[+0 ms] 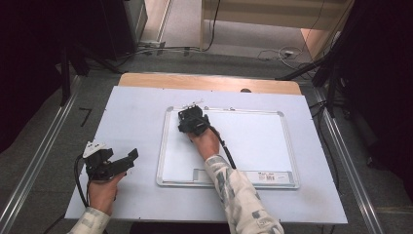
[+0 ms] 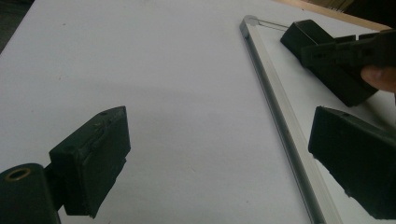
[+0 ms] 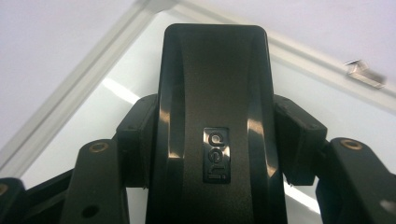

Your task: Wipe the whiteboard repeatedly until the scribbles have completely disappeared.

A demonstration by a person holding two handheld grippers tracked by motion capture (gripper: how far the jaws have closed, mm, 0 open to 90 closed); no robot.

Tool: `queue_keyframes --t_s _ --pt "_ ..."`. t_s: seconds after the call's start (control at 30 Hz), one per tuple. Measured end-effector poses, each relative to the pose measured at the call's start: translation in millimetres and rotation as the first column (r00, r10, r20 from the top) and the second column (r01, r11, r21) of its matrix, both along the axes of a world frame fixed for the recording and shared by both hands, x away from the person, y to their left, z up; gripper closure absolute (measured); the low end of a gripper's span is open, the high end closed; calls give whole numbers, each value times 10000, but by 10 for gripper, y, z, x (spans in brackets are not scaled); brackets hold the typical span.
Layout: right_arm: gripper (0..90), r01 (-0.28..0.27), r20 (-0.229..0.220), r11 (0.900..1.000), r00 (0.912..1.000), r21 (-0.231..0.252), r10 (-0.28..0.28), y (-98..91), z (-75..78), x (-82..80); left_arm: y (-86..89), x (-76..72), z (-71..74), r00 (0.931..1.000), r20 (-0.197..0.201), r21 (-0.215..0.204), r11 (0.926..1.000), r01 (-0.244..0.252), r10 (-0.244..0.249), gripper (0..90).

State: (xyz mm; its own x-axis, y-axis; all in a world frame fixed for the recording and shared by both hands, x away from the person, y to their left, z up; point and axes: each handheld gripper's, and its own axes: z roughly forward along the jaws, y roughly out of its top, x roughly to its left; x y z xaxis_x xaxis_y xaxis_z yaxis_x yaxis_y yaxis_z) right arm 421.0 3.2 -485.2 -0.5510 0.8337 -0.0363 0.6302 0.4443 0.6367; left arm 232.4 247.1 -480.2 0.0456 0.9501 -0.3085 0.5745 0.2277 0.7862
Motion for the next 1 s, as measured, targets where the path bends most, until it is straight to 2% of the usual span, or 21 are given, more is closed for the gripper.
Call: queue_keyframes --t_s 0.23,0.37,0.53,0.63,0.7,1.0 --pt "372 -1014 40 9948 9948 37 1014 -6 -23 -431 -40 25 -12 10000 -32 74 9999 80 -80 61" --pt "372 -1387 18 9903 9903 47 1387 -24 -32 -670 -47 40 -15 9999 -63 89 9999 100 -100 61" --pt "373 -1828 34 9831 9832 44 1827 19 -42 -873 -69 48 -16 9999 -69 136 9998 144 -143 62" --pt "372 -1938 2 9810 9810 121 1938 8 -40 -836 -76 50 -21 9998 -111 161 9998 146 -144 61" --pt "372 -1888 17 9819 9820 147 1888 -12 -38 -739 -65 42 -18 9998 -103 161 9997 167 -165 61" --pt "373 -852 38 9963 9964 149 851 -145 -15 -189 -5 -5 -19 10000 -88 77 10000 -29 30 61"
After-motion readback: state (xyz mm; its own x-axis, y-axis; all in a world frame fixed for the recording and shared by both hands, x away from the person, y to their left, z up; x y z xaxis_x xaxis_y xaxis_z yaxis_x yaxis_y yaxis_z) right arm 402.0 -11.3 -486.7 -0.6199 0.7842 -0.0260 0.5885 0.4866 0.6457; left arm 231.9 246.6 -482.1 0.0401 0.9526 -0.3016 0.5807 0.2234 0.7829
